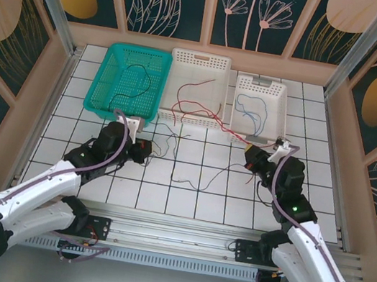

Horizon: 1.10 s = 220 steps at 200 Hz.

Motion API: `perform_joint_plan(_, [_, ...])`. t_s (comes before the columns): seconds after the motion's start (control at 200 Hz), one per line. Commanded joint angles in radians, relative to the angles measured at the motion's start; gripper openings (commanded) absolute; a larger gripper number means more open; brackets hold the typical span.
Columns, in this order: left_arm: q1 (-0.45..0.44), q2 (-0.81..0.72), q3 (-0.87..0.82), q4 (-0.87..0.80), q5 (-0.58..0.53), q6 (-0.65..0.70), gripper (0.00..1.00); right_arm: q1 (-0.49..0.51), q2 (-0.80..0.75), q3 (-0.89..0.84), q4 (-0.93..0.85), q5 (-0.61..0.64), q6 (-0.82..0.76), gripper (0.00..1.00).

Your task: Untangle the cables

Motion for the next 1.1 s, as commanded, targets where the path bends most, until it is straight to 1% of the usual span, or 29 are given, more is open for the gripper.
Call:
perform_joint_plan(0.0, [-0.011,0.027,-0.016,0.058,-0.021,-0.014,0.04,-0.027,-0.015,0.037,-0.030,-0.037,0.015,0.00])
perform_joint_plan(0.13, [-0.019,0.104,-0.007,0.062,-0.060,-0.006,0.06,-0.031,-0.021,0.031,-0.031,-0.045,0.017,0.00])
perform_joint_plan(0.17, [-0.022,0.130,-0.004,0.065,-0.070,-0.004,0.08,-0.031,-0.022,0.029,-0.028,-0.047,0.014,0.00])
perform_joint_plan(0.27, [-0.030,0.199,0.007,0.075,-0.077,0.002,0.13,-0.033,-0.024,0.031,-0.033,-0.053,0.006,0.00])
perform_joint_plan(0.34, [-0.037,0.245,0.020,0.086,-0.078,0.008,0.13,-0.033,-0.028,0.034,-0.041,-0.050,-0.002,0.00])
perform_joint_plan(0.49, [-0.057,0.344,0.077,0.089,-0.090,0.023,0.17,-0.032,-0.035,0.040,-0.052,-0.043,-0.017,0.00])
perform_joint_plan(0.54, [-0.061,0.375,0.100,0.088,-0.092,0.026,0.20,-0.032,-0.036,0.041,-0.055,-0.043,-0.020,0.00])
perform_joint_plan(0.6, [-0.062,0.413,0.126,0.082,-0.098,0.031,0.21,-0.032,-0.037,0.041,-0.057,-0.043,-0.023,0.00])
perform_joint_plan(0.665, [-0.062,0.454,0.149,0.081,-0.101,0.036,0.25,-0.032,-0.039,0.041,-0.058,-0.042,-0.026,0.00])
perform_joint_plan(0.78, [-0.064,0.526,0.192,0.071,-0.106,0.043,0.27,-0.032,-0.045,0.041,-0.065,-0.042,-0.035,0.00])
perform_joint_plan(0.951, [-0.064,0.610,0.241,0.045,-0.144,0.055,0.27,-0.035,-0.054,0.049,-0.077,-0.042,-0.050,0.00])
perform_joint_plan(1.096, [-0.063,0.682,0.277,0.032,-0.137,0.063,0.29,-0.033,-0.056,0.056,-0.088,-0.037,-0.061,0.00])
